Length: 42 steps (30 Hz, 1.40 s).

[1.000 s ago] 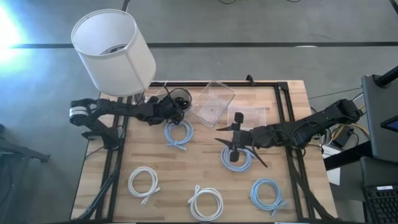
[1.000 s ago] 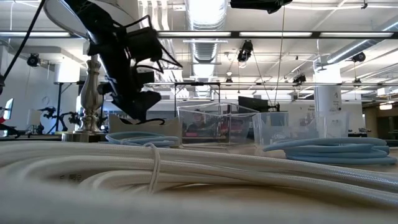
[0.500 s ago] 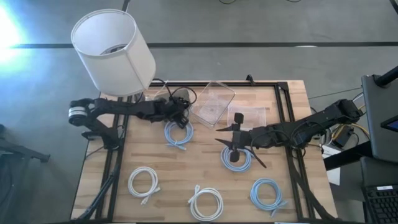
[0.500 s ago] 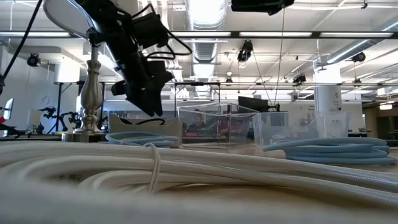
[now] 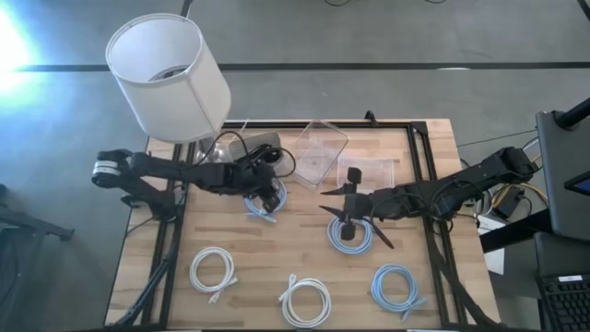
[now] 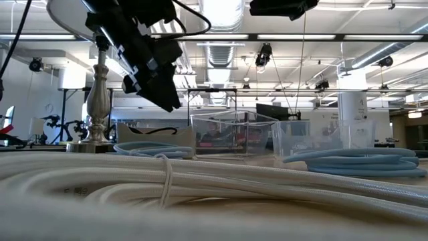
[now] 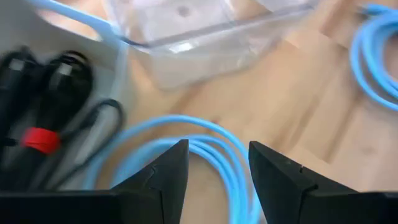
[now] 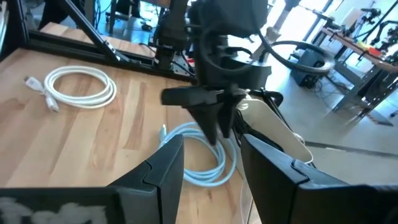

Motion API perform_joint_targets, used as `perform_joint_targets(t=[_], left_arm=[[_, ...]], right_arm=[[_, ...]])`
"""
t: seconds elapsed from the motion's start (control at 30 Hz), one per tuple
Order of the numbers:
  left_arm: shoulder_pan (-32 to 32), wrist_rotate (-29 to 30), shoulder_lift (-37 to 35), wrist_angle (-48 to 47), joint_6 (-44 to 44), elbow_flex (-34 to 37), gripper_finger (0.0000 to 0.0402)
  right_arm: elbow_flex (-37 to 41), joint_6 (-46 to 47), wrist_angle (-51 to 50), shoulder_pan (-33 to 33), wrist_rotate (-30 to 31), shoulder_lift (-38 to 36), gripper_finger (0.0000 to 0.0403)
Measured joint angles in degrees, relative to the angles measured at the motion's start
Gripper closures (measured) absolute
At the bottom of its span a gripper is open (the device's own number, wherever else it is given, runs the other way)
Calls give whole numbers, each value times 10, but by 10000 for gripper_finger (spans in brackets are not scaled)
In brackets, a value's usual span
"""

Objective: Pick & Place USB Port
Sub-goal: Put the top left blue USB cable into the left transparent bin

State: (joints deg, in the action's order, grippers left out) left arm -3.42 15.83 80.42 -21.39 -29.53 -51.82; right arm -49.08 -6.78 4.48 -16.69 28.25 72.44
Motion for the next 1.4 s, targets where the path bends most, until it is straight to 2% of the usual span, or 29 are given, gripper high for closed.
perform_joint_targets(t=[0.47,0.7,1.27,1.4], left_arm=[[44,-38,26,8,-50,36,232],[47,-75,66,83,-28,61,232],[47,-66,132,92,0,67,232],[47,-63,139,93,1,67,244]], right_arm=[[0,24,0,0,0,0,250],[0,23,0,0,0,0,258],[0,23,-13,0,0,0,266],[0,23,-13,0,0,0,263]])
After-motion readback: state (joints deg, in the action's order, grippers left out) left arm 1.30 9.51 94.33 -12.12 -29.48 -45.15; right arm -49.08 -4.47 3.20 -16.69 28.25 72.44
